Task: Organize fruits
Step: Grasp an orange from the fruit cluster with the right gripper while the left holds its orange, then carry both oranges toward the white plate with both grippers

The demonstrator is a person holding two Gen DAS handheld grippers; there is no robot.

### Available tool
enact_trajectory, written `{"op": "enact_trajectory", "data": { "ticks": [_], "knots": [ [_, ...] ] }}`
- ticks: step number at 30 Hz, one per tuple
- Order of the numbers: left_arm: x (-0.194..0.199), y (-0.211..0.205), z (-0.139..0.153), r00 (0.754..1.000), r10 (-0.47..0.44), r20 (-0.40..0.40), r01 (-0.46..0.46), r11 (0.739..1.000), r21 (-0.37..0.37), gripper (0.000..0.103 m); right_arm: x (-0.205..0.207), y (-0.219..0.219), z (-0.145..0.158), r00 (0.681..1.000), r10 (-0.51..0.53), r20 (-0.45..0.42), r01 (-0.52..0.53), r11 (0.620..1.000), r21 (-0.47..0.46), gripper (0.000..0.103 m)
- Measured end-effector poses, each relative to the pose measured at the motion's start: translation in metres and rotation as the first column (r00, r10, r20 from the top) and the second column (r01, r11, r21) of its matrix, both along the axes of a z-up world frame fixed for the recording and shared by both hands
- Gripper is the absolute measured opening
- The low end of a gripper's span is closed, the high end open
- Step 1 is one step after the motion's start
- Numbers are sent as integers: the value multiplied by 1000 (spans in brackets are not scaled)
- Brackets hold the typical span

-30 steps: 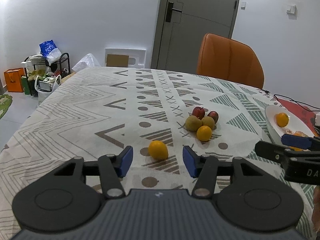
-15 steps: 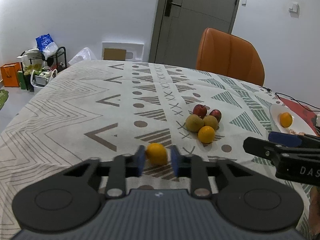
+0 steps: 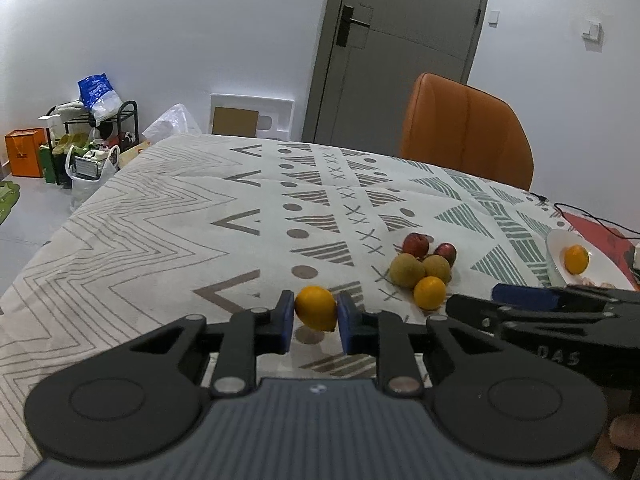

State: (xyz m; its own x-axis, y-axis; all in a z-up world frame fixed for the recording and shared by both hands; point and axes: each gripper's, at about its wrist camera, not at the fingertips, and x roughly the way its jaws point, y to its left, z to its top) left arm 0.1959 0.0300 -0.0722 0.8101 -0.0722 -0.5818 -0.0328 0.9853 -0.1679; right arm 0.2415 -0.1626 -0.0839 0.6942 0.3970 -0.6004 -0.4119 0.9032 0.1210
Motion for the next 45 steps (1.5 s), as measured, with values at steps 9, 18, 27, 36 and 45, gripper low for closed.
{"op": "enact_trajectory", "data": {
  "ticks": [9,18,27,36,45],
  "knots": [
    [-3,10,0,1000,18,-5,-18,1000,-6,21,10,15,-7,1000,7,-31,-7,1000,25,51],
    [-8,3,1,1000,-4,-5,4,1000,3,21,2,16,-3,1000,11,-25,-11,1000,15,22],
    [-11,-11,6,1000,-24,8,24,1000,9,21,-6,-2,8,1000,-15,-6,16,999,48,22],
    [-14,-33,14,998,-59,24,58,998,19,21,-20,-25,21,998,-48,28,45,996,80,22],
    [-17,-58,19,994,-108,34,107,994,26,21,-30,-49,30,993,-103,55,98,990,99,22]
  ]
}}
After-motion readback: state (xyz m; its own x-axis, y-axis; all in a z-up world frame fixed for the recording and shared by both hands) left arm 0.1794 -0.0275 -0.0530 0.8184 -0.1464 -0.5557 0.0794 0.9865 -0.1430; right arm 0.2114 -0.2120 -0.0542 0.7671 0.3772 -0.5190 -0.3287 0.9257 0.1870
